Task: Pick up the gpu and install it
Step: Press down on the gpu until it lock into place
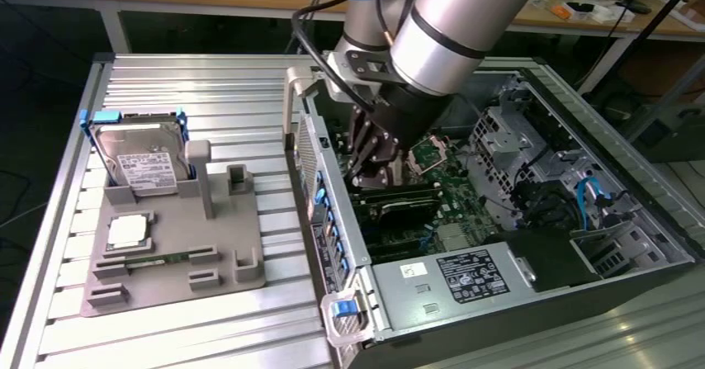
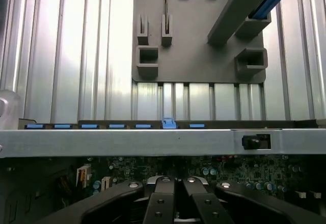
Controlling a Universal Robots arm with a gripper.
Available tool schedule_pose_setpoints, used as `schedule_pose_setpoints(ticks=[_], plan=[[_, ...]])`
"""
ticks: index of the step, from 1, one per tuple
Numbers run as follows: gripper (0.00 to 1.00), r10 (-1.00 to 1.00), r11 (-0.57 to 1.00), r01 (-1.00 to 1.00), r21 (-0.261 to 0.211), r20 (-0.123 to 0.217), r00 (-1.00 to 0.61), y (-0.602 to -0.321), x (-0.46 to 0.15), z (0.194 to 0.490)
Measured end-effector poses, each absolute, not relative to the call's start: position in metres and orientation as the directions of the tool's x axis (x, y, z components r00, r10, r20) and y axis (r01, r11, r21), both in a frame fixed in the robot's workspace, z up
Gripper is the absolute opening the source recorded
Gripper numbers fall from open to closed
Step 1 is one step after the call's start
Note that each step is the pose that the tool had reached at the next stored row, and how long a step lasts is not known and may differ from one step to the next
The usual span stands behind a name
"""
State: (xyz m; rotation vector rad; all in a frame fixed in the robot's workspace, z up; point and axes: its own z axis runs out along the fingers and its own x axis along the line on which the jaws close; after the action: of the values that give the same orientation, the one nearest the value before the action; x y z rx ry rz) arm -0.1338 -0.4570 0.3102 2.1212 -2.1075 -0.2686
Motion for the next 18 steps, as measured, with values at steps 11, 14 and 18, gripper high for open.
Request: schedule_pose_setpoints(ticks=[11, 14, 18], plan=[[0.11, -1.000, -0.013, -0.973, 0.232, -0.025, 0.007, -0.457, -0.133, 0.294], [0.11, -0.999, -0.015, -0.973, 0.229, -0.032, 0.007, -0.456, -0.133, 0.287], [0.11, -1.000, -0.015, -0.972, 0.233, -0.029, 0.008, -0.457, -0.126, 0.288]])
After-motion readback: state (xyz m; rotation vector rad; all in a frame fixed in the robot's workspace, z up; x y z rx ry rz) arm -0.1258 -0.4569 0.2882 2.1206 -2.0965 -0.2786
